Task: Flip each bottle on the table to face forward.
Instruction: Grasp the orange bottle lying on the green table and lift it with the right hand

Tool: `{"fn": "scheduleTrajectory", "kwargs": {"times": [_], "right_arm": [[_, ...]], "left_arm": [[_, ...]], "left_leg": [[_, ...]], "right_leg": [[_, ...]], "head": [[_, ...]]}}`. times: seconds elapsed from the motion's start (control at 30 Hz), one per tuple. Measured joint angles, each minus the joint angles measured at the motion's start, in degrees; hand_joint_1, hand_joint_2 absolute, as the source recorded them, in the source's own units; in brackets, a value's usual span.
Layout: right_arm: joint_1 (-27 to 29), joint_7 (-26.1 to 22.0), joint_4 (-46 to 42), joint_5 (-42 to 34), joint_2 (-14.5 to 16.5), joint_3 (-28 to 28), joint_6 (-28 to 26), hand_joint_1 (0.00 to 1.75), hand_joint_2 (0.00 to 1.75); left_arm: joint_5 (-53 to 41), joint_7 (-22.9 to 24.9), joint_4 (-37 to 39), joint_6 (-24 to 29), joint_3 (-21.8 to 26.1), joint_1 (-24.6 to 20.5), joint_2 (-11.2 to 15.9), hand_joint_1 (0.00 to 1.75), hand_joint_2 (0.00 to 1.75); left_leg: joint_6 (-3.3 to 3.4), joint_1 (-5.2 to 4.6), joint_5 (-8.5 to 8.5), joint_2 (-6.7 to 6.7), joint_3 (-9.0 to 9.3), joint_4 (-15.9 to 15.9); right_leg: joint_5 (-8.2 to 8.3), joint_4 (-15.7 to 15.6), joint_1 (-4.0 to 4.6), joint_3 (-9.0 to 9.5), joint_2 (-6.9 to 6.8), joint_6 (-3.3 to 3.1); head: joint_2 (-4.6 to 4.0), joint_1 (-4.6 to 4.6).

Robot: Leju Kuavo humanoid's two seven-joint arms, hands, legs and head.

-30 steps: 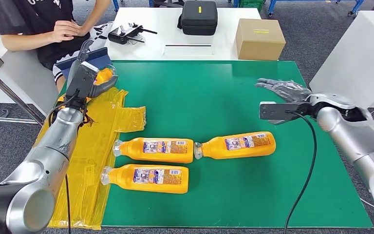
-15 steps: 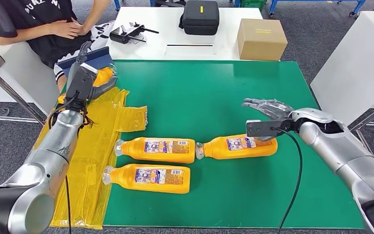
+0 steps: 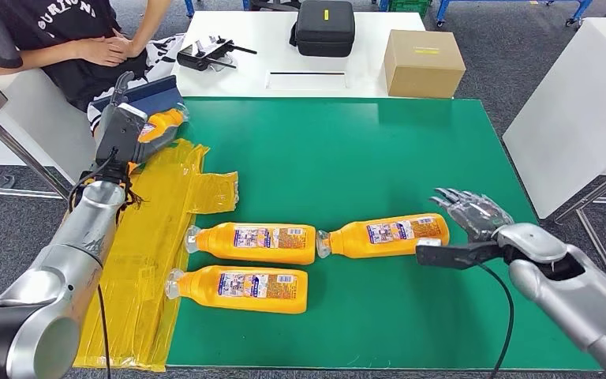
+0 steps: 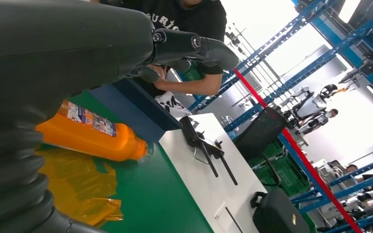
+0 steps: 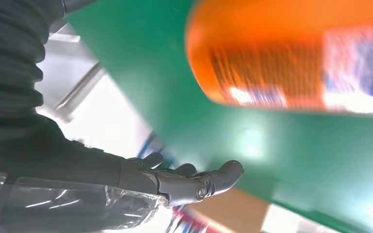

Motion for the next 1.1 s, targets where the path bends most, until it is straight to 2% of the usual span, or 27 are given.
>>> {"fn": "scheduleTrajectory", "kwargs": {"times": [0.13,0.33,0.5,0.7,0.87,1.1], "right_arm": [[7.37,0.87,-2.96,5.92,0.39,-5.39,-3.22,0.0,1.75],[10.73,-0.03,-3.37,8.71,1.88,-9.57,-3.49,0.0,1.75],[10.54,-1.84,-2.27,13.65,4.12,-10.99,-5.69,0.0,1.75],[8.73,-1.65,0.53,19.51,8.65,-11.73,-10.27,0.0,1.75],[7.04,-1.59,3.45,20.92,11.97,-12.15,-11.04,0.0,1.75],[4.82,-2.39,7.3,21.27,14.56,-12.17,-10.98,0.0,1.75]], "left_arm": [[-0.51,0.42,0.11,0.11,-0.22,-0.01,-0.21,0.0,1.75],[-0.73,0.47,0.48,0.18,-0.9,-0.02,-0.75,0.0,1.75],[-1.49,0.85,0.65,0.43,-1.06,-0.04,-1.37,0.0,1.75],[-2.15,1.12,0.82,0.63,-1.05,-0.03,-1.97,0.0,1.75],[-2.27,1.14,0.87,0.68,-1.05,-0.02,-2.23,0.0,1.75],[-2.27,1.14,0.96,0.68,-1.05,-0.01,-2.33,0.0,1.75]], "left_leg": [[0.0,-0.01,-0.01,0.03,0.0,-0.01],[0.0,-0.02,0.02,0.12,0.07,0.0],[0.0,-0.01,0.03,0.14,0.06,0.0],[-0.01,0.01,0.03,0.13,0.04,-0.01],[-0.01,0.02,0.04,0.13,0.04,-0.01],[-0.01,-0.01,0.04,0.11,0.03,0.0]], "right_leg": [[0.0,-0.02,0.0,-0.01,0.01,0.0],[0.01,-0.02,0.01,-0.01,0.03,0.0],[0.02,0.01,0.01,0.0,0.06,-0.01],[0.01,0.02,0.02,-0.01,0.07,-0.01],[0.01,0.02,0.01,-0.01,0.07,-0.01],[0.01,0.02,0.0,-0.01,0.06,-0.01]], "head": [[0.0,0.0],[0.0,0.01],[0.0,0.0],[0.0,-0.01],[0.0,0.01],[0.0,0.02]]}}
